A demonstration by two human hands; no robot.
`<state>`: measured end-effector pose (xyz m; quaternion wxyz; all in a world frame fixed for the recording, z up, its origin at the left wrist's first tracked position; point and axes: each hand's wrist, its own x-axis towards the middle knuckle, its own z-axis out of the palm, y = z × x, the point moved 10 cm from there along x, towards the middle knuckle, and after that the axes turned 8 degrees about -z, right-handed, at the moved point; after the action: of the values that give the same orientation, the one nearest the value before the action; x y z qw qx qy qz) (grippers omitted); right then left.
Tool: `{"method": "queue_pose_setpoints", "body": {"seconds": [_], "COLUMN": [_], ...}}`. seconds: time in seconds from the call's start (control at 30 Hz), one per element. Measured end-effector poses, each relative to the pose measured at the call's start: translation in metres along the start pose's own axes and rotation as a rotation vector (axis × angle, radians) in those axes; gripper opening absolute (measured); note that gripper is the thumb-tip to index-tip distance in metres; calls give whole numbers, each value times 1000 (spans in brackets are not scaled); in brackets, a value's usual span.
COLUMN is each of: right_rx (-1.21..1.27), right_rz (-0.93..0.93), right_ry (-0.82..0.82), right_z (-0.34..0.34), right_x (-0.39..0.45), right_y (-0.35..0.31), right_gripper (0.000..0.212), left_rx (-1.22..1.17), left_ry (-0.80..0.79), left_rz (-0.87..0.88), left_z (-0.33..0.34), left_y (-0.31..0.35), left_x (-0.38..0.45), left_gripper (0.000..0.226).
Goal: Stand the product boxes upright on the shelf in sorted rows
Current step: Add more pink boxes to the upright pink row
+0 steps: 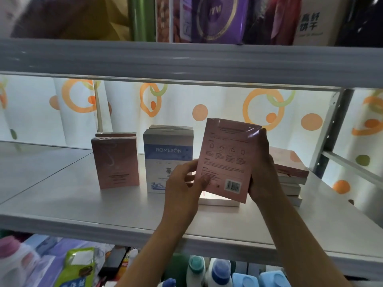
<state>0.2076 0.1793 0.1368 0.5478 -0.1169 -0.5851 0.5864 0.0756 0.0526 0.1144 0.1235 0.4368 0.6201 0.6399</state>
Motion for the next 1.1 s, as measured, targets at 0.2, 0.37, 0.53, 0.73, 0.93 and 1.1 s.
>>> {"method": "queue_pose_setpoints", "body": {"seconds": [0.2, 0.37, 0.53, 0.73, 0.93, 1.1], "right_rx": [37, 167, 193, 291, -16, -130], "right_rz": [70, 209, 227, 259, 124, 42], "right_ry": [30, 20, 17, -57, -237, -277], "right_z": [5, 13, 21, 51, 84, 115], "right_x": [-2, -9, -14, -19, -30, -45], "right_y": [4, 15, 17, 24, 7, 0], "right_gripper": [64, 75, 72, 82, 36, 20], "left_rx": [-6, 12, 42, 362, -201, -224], "left_ry": [19, 46, 96, 233, -176, -123], "left_rz": [-1, 35, 54, 287, -76, -32], "left_z": [-8, -18, -27, -29, -9, -38], "left_y": [1, 10, 14, 34, 8, 7], "left_x": [-6, -16, -20, -39, -33, -40], "left_gripper": [28, 33, 37, 37, 34, 37]}}
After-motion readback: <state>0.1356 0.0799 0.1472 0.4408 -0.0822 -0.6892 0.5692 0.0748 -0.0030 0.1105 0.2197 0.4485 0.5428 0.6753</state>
